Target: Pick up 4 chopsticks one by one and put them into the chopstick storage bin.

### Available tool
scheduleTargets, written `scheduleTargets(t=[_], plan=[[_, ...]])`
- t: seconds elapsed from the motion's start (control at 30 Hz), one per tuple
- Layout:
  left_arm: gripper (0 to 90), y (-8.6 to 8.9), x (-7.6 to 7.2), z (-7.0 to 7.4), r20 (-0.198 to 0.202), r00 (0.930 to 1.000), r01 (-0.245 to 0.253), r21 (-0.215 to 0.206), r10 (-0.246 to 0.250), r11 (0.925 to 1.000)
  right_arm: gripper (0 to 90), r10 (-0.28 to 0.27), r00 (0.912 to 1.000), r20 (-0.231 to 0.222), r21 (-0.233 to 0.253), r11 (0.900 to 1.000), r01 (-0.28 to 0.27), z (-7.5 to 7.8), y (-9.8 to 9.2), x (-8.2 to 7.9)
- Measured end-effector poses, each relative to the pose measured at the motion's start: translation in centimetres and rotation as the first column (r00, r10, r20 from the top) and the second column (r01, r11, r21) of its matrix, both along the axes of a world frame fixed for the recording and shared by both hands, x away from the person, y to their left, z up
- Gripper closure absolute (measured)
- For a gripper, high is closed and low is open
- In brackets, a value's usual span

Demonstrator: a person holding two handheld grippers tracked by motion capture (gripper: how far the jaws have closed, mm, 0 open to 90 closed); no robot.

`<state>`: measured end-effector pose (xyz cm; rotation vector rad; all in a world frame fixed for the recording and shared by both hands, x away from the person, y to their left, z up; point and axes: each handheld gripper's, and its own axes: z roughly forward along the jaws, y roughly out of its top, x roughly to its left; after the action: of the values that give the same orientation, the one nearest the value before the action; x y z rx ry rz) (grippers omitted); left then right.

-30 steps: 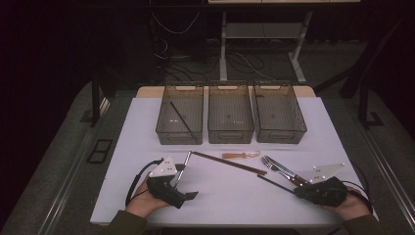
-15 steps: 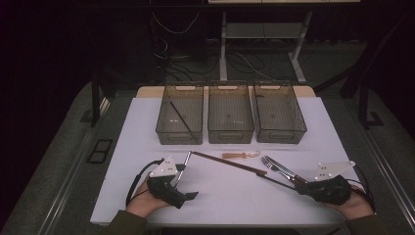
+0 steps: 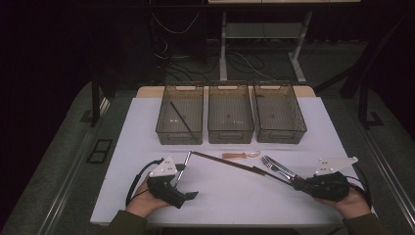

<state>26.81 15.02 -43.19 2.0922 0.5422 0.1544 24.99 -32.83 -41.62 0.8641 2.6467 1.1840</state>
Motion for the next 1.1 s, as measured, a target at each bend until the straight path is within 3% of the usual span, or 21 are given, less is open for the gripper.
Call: scheduleTargets(t=[0.17,0.33,0.8,1.1], plan=[[0.0,0.0,0.0,0.0,0.0,1.0,-0.002,-0.002,0.002,1.0,86.1,-0.037,0.9993,-0.005,0.028,0.999,0.037,0.4,0.5,0.4],[0.0,0.0,0.0,0.0,0.001,1.0,-0.002,-0.003,0.002,1.0,86.2,-0.016,0.9999,0.0,0.038,0.999,0.016,0.8,1.1,0.8],[0.0,0.0,-0.1,0.0,0.002,0.9999,-0.015,-0.017,0.015,0.9998,86.3,-0.007,0.9998,0.02,0.008,1.0,0.007,1.8,4.2,2.9],[0.0,0.1,0.0,-0.2,0.0,0.9999,-0.013,-0.015,0.013,0.9998,86.3,-0.01,0.9993,0.036,0.017,1.0,0.009,2.4,5.5,3.9]])
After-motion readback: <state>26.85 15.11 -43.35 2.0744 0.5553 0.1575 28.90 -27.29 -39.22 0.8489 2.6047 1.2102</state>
